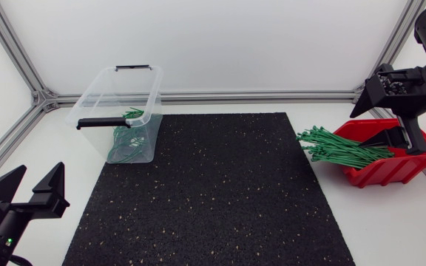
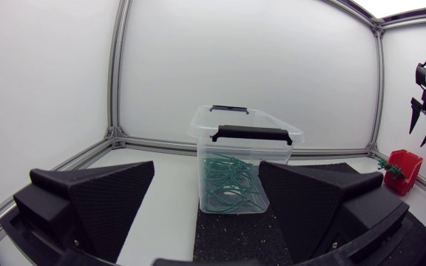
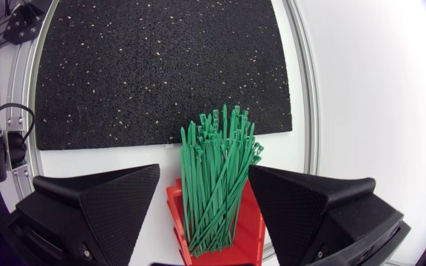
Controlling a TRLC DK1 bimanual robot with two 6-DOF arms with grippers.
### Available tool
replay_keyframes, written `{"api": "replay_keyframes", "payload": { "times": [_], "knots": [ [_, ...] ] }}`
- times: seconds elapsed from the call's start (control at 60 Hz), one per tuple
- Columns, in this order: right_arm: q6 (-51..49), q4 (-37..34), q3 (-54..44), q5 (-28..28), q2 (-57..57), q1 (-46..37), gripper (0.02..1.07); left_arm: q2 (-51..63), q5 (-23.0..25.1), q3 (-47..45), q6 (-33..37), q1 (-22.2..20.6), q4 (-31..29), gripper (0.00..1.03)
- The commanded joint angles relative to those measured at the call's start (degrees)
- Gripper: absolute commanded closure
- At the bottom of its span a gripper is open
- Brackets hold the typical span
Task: Take a green cable tie from the red box, thread the tail through the head to close it, then place it in the transparent bin on the left.
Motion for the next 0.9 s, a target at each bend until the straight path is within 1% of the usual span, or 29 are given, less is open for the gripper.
{"api": "replay_keyframes", "payload": {
  "times": [0.0,0.033,0.117,0.2,0.317,0.383,0.433,0.483,0.533,0.583,0.767,0.883],
  "knots": [
    [-2.11,0.77,-2.88,0.61,0.1,0.78,0.25,-0.26,0.45,-2.22,-0.58,-0.16,-1.09,0.04],
    [-2.11,1.21,-3.67,0.61,0.28,0.87,0.28,-0.26,0.45,-2.22,-0.58,-0.24,-1.09,0.04],
    [-2.11,1.47,-5.25,0.61,0.81,1.22,0.3,-0.26,0.45,-2.22,-0.58,-0.24,-1.09,0.04],
    [-2.02,3.32,-7.63,0.61,0.63,1.4,0.32,-0.26,0.45,-2.22,-0.58,-0.24,-1.09,0.04],
    [-1.76,7.19,-11.32,1.66,0.37,2.37,0.49,-0.26,0.45,-2.22,-0.58,-0.24,-1.09,0.04],
    [-1.67,7.45,-12.11,2.1,0.98,2.72,0.56,-0.26,0.45,-2.22,-0.58,-0.24,-1.09,0.04],
    [-1.49,7.54,-12.46,2.28,1.33,2.98,0.58,-0.26,0.45,-2.22,-0.58,-0.33,-1.09,0.04],
    [-1.32,8.15,-12.64,2.28,1.6,2.98,0.59,-0.26,0.45,-2.22,-0.58,-0.33,-1.09,0.04],
    [-1.06,8.33,-12.72,2.28,2.3,3.16,0.65,-0.26,0.45,-2.22,-0.58,-0.33,-1.09,0.04],
    [-0.79,8.94,-12.81,2.28,3.09,3.33,0.67,-0.26,0.45,-2.22,-0.58,-0.33,-1.09,0.04],
    [-0.53,13.95,-15.89,4.12,4.15,3.95,0.67,-0.26,0.45,-2.22,-0.58,-0.33,-1.09,0.04],
    [-0.53,15.27,-16.42,4.12,4.59,4.04,0.67,-0.26,0.45,-2.22,-0.58,-0.33,-1.09,0.04]
  ]
}}
